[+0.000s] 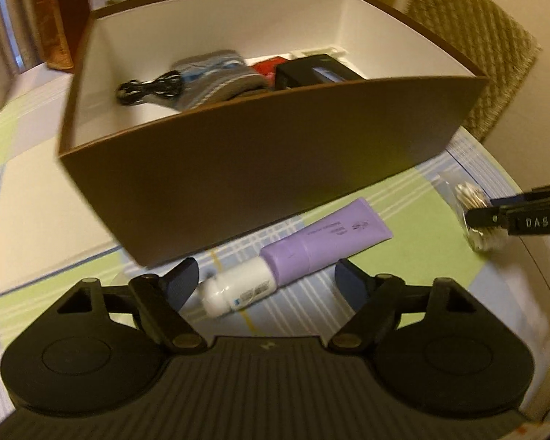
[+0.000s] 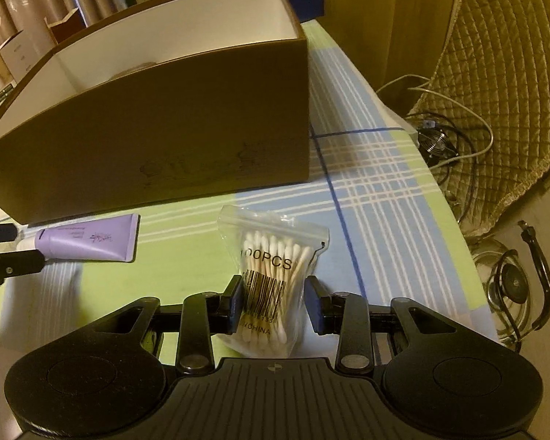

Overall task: Organize objects
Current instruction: 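Grasp the white pill bottle with the left tool while the right tool grasps the cotton swab bag, then lift the white pill bottle with the left tool while the right tool lifts the cotton swab bag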

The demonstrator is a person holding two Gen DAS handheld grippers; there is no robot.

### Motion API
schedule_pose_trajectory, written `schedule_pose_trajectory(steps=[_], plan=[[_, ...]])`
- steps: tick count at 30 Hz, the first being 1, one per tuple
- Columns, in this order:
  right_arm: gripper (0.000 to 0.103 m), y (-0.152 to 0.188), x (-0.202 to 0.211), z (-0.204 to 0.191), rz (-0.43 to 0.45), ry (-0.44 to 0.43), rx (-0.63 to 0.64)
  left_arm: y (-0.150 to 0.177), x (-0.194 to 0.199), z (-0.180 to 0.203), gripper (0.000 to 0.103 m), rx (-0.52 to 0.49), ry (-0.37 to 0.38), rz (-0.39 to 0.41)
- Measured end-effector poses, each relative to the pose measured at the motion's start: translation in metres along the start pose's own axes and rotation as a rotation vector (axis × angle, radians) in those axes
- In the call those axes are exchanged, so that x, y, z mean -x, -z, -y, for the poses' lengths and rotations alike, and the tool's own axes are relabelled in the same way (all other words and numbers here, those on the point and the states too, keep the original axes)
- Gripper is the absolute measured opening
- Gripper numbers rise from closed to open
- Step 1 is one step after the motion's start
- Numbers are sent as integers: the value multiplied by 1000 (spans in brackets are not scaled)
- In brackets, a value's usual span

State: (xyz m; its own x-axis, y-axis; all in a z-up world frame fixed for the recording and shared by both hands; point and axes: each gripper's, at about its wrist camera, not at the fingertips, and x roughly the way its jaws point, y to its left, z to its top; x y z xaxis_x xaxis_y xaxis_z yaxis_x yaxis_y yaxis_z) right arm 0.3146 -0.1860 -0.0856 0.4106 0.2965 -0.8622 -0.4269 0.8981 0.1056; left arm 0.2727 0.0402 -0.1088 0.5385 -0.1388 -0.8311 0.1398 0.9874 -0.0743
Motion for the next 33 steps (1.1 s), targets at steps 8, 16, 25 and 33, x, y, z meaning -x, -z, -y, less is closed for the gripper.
schedule_pose_trajectory(steps=[8, 16, 25, 33], plan=[[33, 2, 0, 3, 2, 10, -14, 8, -7, 3, 49, 4, 27, -65], [33, 5, 1, 3, 3, 12, 2, 19, -4, 3, 23, 62, 8, -102], [33, 13, 1, -6, 13, 26, 89, 19, -3, 8, 23, 184, -33, -104], [33, 38, 12, -28, -2, -79, 248, 38, 13, 27, 23, 235, -46, -156]])
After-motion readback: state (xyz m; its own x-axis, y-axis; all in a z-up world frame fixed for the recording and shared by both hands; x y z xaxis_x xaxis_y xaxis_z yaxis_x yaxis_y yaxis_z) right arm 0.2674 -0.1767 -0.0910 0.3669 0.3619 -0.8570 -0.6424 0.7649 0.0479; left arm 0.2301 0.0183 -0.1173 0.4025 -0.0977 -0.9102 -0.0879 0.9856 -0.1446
